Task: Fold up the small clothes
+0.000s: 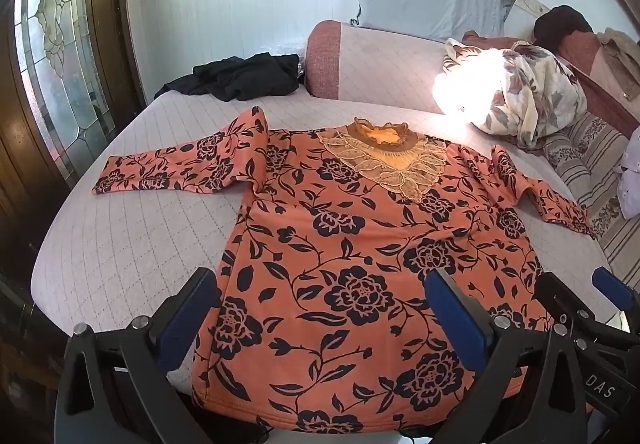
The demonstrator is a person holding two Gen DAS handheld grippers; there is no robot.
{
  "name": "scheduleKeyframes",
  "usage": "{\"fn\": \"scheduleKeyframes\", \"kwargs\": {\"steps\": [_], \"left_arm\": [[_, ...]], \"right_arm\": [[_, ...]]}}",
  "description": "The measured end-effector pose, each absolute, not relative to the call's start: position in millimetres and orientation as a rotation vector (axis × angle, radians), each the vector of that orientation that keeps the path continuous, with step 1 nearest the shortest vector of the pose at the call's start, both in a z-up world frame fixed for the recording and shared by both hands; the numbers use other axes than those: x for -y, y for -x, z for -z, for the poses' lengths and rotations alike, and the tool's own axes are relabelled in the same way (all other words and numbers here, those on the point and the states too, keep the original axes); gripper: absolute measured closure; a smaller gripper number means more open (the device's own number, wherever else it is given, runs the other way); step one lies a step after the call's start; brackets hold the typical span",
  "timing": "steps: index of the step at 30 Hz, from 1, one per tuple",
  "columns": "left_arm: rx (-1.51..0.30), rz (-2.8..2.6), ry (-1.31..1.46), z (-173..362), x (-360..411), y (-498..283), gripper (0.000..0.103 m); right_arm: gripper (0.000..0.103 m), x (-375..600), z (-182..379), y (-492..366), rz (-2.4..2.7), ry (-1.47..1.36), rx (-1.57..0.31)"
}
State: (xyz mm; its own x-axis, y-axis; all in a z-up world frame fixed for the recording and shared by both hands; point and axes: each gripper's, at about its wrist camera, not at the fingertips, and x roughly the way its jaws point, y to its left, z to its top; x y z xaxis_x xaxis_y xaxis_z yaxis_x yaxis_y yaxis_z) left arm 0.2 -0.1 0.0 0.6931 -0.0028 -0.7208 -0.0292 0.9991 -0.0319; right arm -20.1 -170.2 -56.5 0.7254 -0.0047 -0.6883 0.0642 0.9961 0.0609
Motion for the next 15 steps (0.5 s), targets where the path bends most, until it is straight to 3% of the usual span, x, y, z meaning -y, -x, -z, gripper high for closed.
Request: {"fn": "scheduleKeyframes", "kwargs": {"steps": [15], "left_arm": [[-0.812,-0.020,0.039,2.4,-2.4,-2.0,0.000]], "right_arm": [[0.000,175.1,58.9,20.0,0.037,-0.099,-0.750]]}}
